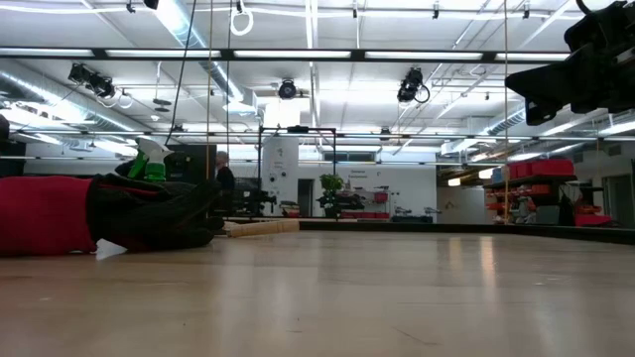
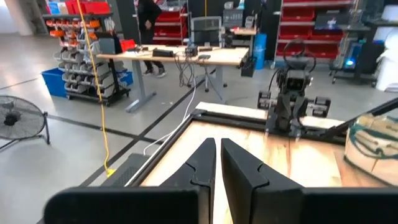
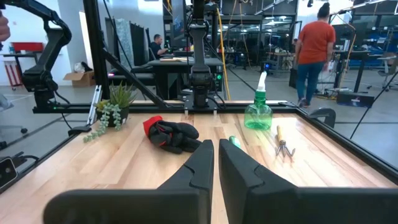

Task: Pick & Place Garden tools in Gardening bag
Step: Put the green spray bottle into the gardening bag

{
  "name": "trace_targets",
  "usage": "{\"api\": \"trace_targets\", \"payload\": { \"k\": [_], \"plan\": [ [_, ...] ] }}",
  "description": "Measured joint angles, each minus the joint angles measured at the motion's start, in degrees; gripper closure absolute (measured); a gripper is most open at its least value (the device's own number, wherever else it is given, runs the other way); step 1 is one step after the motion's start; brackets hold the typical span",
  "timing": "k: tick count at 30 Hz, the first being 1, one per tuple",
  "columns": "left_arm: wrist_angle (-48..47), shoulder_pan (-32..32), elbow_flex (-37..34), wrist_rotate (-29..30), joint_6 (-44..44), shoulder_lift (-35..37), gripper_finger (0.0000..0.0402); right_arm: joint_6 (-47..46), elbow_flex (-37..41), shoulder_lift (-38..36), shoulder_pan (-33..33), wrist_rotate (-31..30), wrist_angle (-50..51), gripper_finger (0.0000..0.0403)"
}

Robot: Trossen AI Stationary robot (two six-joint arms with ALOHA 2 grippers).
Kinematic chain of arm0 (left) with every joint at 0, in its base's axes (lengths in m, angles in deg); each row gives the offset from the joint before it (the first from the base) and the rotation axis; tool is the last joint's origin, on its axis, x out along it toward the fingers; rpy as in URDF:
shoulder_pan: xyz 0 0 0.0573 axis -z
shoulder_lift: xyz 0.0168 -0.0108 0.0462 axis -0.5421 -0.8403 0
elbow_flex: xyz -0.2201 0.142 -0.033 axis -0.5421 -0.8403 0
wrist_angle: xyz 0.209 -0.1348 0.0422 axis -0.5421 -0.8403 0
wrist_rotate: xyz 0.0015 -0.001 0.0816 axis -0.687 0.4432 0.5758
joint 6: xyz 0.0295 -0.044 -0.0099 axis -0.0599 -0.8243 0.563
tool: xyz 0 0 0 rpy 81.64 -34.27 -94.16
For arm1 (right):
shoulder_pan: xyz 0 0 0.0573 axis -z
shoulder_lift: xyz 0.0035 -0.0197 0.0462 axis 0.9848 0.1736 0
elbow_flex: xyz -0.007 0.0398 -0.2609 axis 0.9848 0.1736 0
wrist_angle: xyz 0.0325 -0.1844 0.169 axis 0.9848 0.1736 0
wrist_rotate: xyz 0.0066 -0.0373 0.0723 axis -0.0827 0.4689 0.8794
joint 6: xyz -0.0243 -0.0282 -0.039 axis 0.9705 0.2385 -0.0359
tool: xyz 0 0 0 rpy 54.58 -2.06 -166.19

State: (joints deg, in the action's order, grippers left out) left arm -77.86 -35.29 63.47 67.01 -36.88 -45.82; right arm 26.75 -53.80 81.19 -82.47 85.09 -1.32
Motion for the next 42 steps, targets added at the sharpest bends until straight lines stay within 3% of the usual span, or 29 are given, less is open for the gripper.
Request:
{"api": "trace_targets", "payload": {
  "k": [15,24,34,42],
  "plan": [
    [-4.08,-0.85,0.00,-0.20,0.28,-0.44,0.0369,0.01,0.01,0.00,0.00,0.00,-0.01,0.0373],
    [-9.26,-11.78,-0.02,-8.45,1.10,-1.62,0.0369,0.00,0.00,0.00,0.01,0.00,0.00,0.0373],
    [-13.76,-22.96,-0.02,-8.79,10.54,-2.65,0.0369,0.02,0.00,0.00,0.00,0.00,0.00,0.0373],
    [-14.74,-26.53,0.25,-11.70,7.74,-2.64,0.0364,0.02,0.02,0.00,0.01,0.00,-0.02,0.0373]
  ]
}}
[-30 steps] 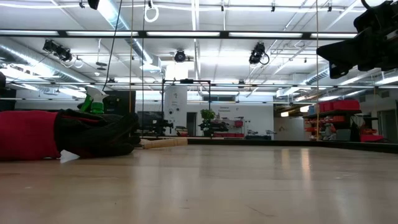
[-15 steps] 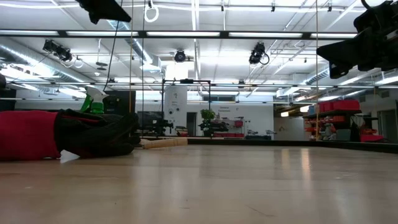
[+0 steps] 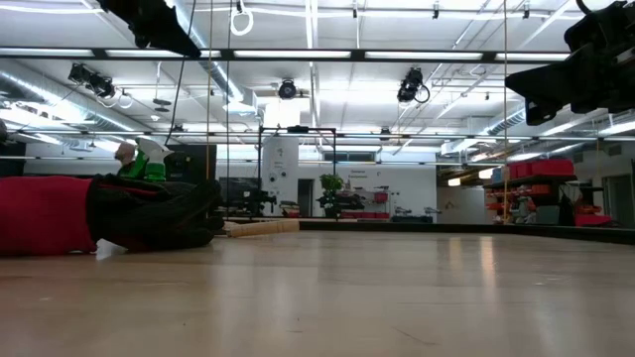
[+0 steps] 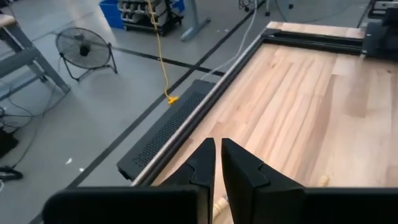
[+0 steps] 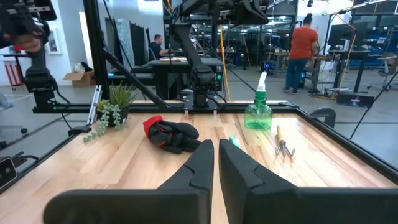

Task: Pick & Place Garden tools in Gardening bag
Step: Put the green spray bottle into the gardening bag

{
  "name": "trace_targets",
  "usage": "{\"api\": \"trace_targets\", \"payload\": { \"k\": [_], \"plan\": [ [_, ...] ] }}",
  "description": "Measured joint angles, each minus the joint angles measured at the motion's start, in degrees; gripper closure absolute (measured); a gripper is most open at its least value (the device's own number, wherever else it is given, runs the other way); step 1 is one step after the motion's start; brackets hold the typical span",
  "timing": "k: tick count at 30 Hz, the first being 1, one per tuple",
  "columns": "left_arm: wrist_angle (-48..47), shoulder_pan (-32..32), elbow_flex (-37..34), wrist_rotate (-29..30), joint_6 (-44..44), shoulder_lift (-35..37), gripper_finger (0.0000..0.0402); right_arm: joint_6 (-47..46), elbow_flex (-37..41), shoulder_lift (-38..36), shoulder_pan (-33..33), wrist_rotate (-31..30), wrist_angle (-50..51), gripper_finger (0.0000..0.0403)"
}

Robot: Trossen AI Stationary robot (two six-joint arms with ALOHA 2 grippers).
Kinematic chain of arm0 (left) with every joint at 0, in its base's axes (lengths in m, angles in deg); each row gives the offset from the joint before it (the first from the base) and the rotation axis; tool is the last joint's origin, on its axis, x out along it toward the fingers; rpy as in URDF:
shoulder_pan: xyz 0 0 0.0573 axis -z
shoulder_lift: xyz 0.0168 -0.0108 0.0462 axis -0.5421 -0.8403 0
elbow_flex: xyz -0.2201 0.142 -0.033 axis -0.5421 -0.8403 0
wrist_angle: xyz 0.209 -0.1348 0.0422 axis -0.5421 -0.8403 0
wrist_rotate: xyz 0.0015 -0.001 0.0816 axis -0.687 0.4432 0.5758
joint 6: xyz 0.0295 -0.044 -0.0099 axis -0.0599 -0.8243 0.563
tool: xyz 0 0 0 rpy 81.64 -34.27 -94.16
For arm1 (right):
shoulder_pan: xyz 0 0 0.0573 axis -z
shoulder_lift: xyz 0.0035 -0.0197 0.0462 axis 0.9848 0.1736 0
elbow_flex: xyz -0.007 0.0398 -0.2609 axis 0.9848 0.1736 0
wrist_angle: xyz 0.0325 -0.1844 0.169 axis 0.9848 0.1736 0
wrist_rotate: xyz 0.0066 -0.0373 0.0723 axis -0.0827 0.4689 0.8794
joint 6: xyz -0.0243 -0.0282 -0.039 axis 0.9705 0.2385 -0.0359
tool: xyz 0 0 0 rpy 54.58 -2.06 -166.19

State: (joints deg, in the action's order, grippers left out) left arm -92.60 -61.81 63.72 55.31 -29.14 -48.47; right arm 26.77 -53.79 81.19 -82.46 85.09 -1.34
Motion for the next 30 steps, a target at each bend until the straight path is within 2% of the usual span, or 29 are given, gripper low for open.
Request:
{"api": "trace_targets", "payload": {
  "k": [4,9,19,26,30],
  "plan": [
    [-5.27,-0.09,3.66,-0.17,-0.01,-2.48,0.0336,-0.02,0.00,0.00,0.00,0.00,0.00,0.0373],
    [-11.15,-0.09,9.07,-0.01,0.03,-6.29,0.0282,-0.01,-0.02,0.00,0.00,0.00,0.00,0.0373],
    [-17.63,-0.09,12.08,3.58,1.95,-10.83,0.0186,0.00,-0.01,0.00,-0.01,0.00,0.01,0.0373],
    [-21.00,-0.09,12.08,7.58,-0.64,-14.43,0.0155,-0.01,-0.01,0.00,0.00,0.00,0.02,0.0373],
    [-21.19,-0.09,12.08,9.79,-11.70,-16.38,0.0155,-0.01,0.00,0.00,0.00,0.00,0.01,0.0373]
  ]
}}
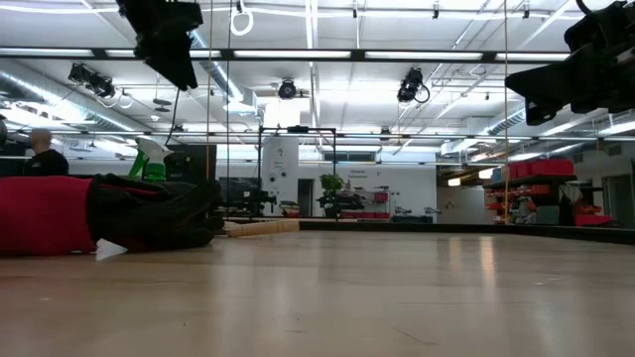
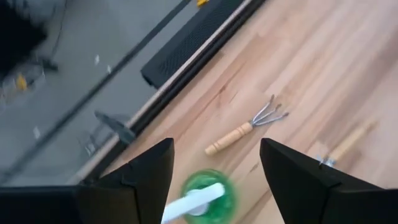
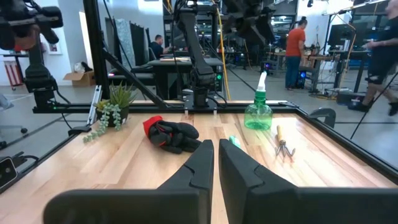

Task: Pick & Place Garden tools in Gardening bag
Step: Put the green spray bottle into the gardening bag

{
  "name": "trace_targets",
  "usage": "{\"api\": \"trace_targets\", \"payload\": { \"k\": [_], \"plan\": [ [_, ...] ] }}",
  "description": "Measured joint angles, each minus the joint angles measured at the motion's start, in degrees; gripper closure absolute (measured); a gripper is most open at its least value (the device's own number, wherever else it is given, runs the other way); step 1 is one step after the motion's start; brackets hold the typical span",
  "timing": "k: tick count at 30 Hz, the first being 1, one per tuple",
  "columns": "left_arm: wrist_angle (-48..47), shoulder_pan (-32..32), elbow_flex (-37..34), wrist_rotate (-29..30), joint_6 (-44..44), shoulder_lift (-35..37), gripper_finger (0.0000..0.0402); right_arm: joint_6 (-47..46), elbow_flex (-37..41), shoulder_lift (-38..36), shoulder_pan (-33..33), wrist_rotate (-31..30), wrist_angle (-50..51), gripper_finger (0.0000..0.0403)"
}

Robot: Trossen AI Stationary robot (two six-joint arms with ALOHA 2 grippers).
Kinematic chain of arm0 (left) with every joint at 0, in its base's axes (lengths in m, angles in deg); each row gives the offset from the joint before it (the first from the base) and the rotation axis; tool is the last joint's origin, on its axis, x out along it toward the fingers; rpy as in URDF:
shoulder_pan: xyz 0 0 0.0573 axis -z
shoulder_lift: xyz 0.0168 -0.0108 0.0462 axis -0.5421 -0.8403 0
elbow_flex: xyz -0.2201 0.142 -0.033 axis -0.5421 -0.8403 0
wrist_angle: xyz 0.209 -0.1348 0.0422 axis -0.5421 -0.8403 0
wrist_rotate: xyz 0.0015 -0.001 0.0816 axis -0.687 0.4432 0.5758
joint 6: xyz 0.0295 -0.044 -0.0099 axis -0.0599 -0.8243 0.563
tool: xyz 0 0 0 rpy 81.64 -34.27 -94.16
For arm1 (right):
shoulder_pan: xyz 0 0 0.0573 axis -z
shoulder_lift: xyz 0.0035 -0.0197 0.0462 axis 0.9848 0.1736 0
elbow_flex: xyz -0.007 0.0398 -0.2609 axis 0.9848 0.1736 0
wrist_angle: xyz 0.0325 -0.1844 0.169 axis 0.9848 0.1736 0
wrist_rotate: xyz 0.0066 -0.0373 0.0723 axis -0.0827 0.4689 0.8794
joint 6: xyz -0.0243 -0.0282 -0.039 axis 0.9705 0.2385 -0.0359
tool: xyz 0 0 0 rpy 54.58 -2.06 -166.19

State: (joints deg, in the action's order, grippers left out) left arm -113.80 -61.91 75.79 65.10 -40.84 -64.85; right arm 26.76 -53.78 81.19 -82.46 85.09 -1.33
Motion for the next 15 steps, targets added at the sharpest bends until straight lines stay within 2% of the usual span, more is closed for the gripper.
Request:
{"api": "trace_targets", "payload": {
  "k": [5,11,15],
  "plan": [
    [0.09,0.00,0.00,2.98,-19.16,-0.94,0.0165,-0.01,0.00,0.00,0.00,0.00,0.00,0.0373],
    [0.02,0.00,0.00,5.06,-29.98,-0.94,0.0174,-0.01,-0.01,0.00,-0.01,0.00,-0.01,0.0373],
    [0.17,0.00,0.00,1.47,-34.07,-0.91,0.0177,-0.01,0.00,0.00,-0.01,0.00,0.00,0.0373]
  ]
}}
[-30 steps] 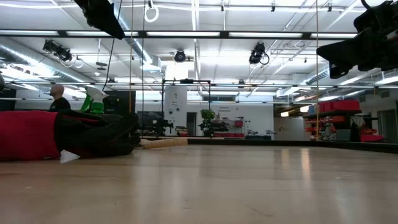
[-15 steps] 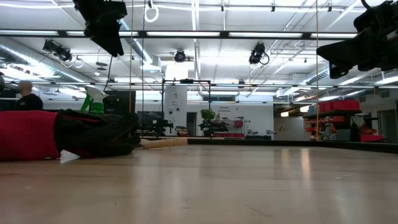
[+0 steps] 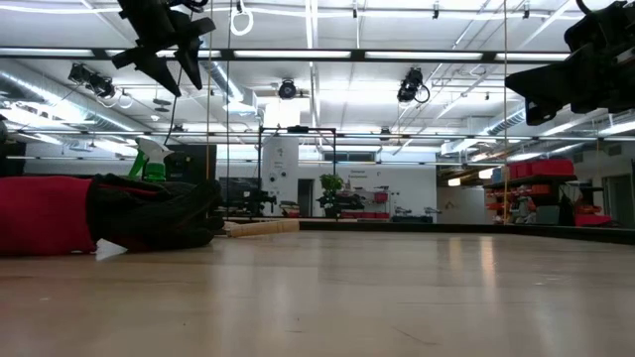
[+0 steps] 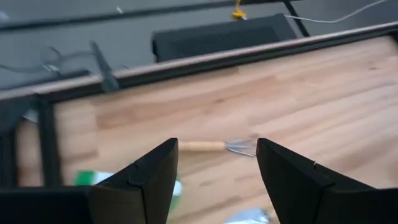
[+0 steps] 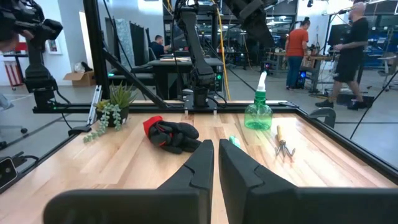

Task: Pick & Place Garden tools in Gardening bag
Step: Put the green spray bottle into the gardening bag

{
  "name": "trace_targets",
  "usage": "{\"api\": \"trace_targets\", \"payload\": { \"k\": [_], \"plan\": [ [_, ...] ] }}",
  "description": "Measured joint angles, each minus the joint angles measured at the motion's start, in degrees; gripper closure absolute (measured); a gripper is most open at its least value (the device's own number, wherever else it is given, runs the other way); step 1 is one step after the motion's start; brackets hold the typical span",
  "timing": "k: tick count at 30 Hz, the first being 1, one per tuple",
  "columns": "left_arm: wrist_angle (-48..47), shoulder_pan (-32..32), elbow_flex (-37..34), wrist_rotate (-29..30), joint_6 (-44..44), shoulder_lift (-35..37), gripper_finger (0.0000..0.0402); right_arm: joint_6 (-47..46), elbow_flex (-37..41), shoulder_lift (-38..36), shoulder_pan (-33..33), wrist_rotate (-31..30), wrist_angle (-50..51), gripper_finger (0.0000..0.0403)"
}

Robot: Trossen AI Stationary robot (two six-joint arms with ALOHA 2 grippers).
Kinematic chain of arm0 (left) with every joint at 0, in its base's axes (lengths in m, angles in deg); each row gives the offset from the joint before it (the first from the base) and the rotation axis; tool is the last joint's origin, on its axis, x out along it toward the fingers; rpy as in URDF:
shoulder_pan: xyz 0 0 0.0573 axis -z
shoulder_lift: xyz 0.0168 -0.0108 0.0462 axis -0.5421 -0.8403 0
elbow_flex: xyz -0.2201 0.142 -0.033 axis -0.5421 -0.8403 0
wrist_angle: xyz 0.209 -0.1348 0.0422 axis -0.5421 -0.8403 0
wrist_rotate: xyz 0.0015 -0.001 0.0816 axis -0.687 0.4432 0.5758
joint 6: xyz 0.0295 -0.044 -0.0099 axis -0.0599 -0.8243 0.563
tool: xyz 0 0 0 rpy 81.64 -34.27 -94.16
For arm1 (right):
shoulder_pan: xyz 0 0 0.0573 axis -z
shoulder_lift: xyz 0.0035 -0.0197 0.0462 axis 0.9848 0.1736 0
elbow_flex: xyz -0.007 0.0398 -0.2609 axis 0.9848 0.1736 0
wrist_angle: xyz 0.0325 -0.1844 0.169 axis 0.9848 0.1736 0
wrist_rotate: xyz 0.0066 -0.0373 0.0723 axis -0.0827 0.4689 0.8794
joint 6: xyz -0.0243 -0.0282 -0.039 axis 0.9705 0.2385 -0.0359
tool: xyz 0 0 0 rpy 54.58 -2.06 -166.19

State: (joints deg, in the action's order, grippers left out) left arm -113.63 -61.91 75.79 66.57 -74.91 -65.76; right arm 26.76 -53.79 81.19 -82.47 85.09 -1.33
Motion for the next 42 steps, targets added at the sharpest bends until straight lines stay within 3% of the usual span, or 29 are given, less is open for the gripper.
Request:
{"api": "trace_targets", "payload": {
  "k": [7,20,29,42],
  "plan": [
    [0.78,0.00,0.00,-4.89,-6.25,0.00,0.0177,0.00,-0.01,0.00,0.00,0.00,-0.01,0.0373],
    [-7.16,0.00,0.00,5.92,-26.05,0.04,0.0177,-0.01,-0.01,0.00,0.00,0.00,-0.01,0.0373],
    [-11.60,0.00,-0.76,7.31,-32.81,0.09,0.0177,-0.01,0.01,0.00,-0.01,0.00,-0.01,0.0373],
    [-11.67,0.00,-7.77,7.07,-43.30,0.07,0.0177,-0.01,-0.01,0.00,0.01,0.00,0.00,0.0373]
  ]
}}
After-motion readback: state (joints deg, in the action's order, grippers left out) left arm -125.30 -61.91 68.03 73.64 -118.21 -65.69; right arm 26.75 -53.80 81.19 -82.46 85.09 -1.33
